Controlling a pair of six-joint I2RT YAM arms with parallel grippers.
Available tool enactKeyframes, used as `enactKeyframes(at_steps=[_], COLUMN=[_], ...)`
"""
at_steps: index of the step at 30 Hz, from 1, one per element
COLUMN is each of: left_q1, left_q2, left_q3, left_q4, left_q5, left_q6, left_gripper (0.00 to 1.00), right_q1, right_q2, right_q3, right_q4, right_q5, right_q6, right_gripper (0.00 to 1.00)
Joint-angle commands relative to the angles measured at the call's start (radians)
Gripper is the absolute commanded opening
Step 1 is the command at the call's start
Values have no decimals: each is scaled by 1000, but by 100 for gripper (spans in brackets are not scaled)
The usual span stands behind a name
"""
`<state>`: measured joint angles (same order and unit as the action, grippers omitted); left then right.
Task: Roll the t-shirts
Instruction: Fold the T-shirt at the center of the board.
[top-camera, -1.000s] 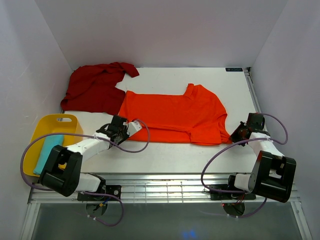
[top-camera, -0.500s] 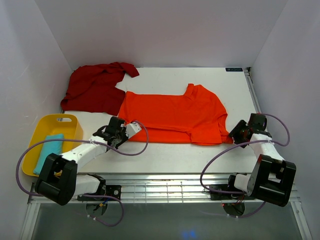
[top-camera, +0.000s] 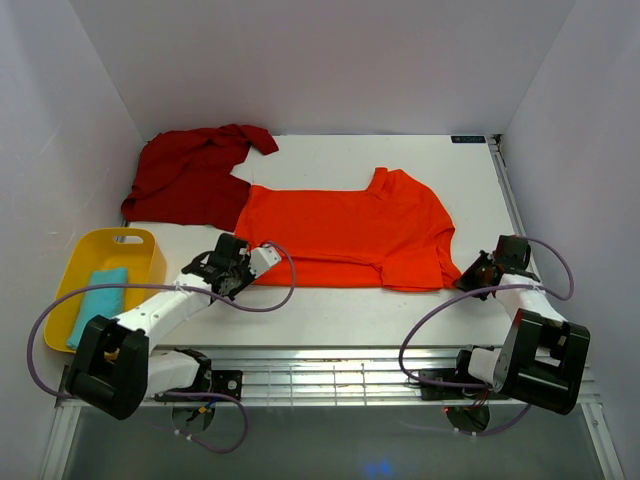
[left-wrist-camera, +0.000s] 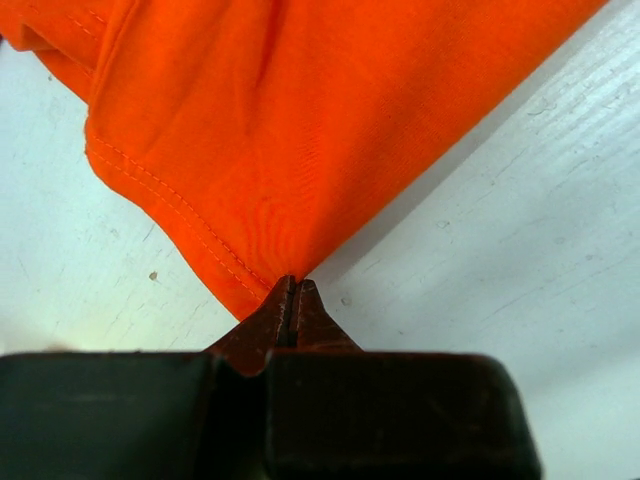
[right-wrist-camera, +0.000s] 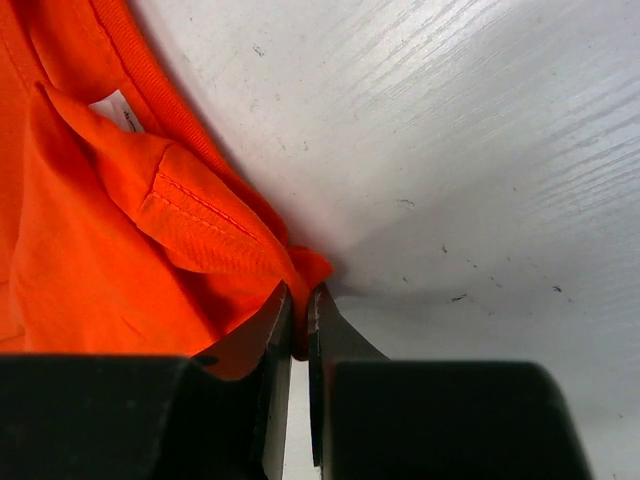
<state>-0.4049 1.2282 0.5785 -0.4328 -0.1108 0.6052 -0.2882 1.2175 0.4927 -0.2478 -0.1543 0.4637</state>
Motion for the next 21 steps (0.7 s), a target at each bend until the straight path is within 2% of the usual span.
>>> enactKeyframes(at_steps=[1, 6, 14, 21], left_q1=[3, 5, 11, 14], left_q2=[-71, -121, -153, -156], left_q3=[37, 38, 90, 98], left_q4=[-66, -159, -280, -386], left_q5=[19, 78, 209, 303], left_q6=[2, -5, 4, 48], left_gripper=[0, 0, 0, 0], right_q1=[-12, -28, -68, -83], right_q2=[-51, -179, -349, -377], right_q3=[-8, -17, 21, -9], right_q4=[-4, -47, -146, -189], right_q5=[-16, -14, 96, 97], right_q6=[13, 55, 62, 87], right_gripper=[8, 8, 8, 8])
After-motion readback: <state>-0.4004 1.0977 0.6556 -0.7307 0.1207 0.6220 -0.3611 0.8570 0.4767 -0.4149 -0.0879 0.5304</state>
